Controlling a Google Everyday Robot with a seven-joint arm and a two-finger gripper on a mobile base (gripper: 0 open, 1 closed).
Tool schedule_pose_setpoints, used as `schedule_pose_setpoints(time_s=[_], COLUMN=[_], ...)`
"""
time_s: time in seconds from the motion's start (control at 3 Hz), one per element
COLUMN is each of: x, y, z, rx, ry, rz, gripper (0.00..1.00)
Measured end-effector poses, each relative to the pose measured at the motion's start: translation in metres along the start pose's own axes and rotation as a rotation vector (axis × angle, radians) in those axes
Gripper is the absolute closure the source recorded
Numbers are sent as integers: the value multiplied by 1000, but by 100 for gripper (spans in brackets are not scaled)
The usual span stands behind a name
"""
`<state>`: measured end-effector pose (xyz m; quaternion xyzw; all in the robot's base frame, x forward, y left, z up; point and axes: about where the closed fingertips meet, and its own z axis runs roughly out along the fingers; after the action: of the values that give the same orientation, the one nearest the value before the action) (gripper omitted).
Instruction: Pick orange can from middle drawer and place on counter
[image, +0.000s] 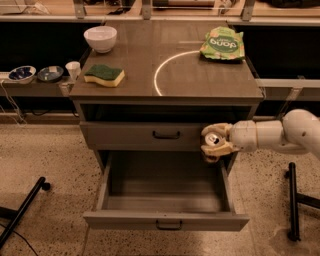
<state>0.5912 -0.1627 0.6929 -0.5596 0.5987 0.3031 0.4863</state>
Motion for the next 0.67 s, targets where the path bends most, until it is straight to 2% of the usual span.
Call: schedule_pose_setpoints(time_s=[0.33,0.67], x=[-39,-41], y=[-26,-25], z=[-56,-53], rx=[-30,-34], ry=[10,3], rz=[7,-3], gripper=[100,100])
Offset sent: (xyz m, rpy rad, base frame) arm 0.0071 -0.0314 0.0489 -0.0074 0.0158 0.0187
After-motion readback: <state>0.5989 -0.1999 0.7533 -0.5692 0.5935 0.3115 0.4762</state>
